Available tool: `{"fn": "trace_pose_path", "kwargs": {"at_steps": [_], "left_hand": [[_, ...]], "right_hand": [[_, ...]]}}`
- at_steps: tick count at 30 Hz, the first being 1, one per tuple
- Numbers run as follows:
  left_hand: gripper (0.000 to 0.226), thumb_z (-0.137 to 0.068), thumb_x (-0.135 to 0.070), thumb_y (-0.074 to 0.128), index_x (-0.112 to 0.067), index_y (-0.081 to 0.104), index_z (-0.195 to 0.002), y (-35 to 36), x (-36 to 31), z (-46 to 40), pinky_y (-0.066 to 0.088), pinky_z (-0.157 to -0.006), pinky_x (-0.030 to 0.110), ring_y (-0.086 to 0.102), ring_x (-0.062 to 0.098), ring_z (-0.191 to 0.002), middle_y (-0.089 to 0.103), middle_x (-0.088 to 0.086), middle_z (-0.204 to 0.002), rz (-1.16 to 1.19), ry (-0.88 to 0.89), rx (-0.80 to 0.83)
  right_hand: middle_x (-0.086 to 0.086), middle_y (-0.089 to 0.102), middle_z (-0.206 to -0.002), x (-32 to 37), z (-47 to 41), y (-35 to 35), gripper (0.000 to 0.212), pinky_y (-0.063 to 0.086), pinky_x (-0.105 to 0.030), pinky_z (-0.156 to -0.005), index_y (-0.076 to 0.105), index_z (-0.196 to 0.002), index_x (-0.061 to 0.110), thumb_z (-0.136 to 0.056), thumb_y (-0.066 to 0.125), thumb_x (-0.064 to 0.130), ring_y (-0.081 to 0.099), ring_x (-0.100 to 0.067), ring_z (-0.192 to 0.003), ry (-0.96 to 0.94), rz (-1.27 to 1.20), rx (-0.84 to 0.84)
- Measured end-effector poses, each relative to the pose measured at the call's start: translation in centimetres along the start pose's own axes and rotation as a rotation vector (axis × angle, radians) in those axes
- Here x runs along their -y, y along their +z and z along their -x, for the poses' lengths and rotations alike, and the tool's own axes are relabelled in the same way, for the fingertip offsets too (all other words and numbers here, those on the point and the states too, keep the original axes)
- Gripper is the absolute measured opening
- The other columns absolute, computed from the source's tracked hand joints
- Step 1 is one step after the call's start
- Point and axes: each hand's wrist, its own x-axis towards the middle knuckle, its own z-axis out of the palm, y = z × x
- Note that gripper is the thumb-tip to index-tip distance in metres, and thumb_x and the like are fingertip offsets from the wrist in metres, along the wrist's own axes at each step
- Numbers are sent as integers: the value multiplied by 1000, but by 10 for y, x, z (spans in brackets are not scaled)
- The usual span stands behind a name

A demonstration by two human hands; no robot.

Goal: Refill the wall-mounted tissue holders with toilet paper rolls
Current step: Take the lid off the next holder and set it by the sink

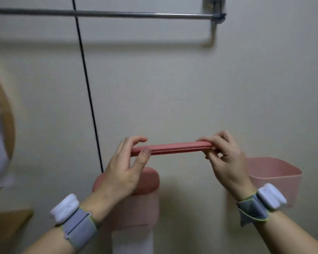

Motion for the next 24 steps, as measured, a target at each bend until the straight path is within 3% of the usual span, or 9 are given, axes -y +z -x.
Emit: {"fn": "trace_pose_path", "kwargs": {"at_steps": [3,7,11,15,19,21,24], "left_hand": [[38,-93,-53,40,-31,55,-120,-74,16,33,40,-85,9,54,-11,-100,60,-17,-115,-236,106,30],[38,-100,-39,42,-19,59,-127,-156,50,85,51,-83,35,65,19,-97,69,-2,-111,-553,287,108],[39,-102,-35,41,-19,60,-132,-210,98,140,57,-75,36,71,23,-95,71,-1,-114,-599,153,70],[32,-97,-30,50,-19,67,-122,-230,161,197,57,-79,38,71,22,-96,74,1,-109,-390,-161,-80],[20,-97,-20,59,-24,67,-115,-220,217,242,54,-81,30,70,15,-93,73,-8,-97,-167,-523,-250],[19,-96,-16,60,-28,66,-109,-210,242,265,54,-83,29,69,11,-92,71,-14,-93,-51,-652,-290],[27,-97,-18,59,-45,61,-94,-186,269,295,50,-72,21,66,-2,-81,69,-21,-84,36,-766,-275]], "right_hand": [[2,50,-80,57,5,62,11,43,-26,-62,72,-93,18,-87,63,17,48,-12,-68,-105,24,104],[0,53,-83,128,25,145,11,39,-22,-68,70,-94,14,-87,62,16,49,-13,-76,-181,-25,268],[4,56,-88,182,60,224,13,37,-24,-75,64,-96,17,-91,58,28,48,-17,-86,-212,-58,430],[9,64,-97,208,114,288,21,49,-35,-83,61,-110,23,-90,67,25,59,-15,-92,85,-150,613],[10,64,-98,202,164,307,49,53,-20,-77,47,-131,33,-88,70,29,63,-2,-86,444,-264,781],[4,64,-97,197,196,313,59,58,-28,-78,41,-137,34,-87,71,26,67,-10,-81,608,-337,849],[-4,64,-104,187,241,322,65,61,-41,-78,37,-141,36,-87,69,18,70,-24,-84,812,-400,955]]}}
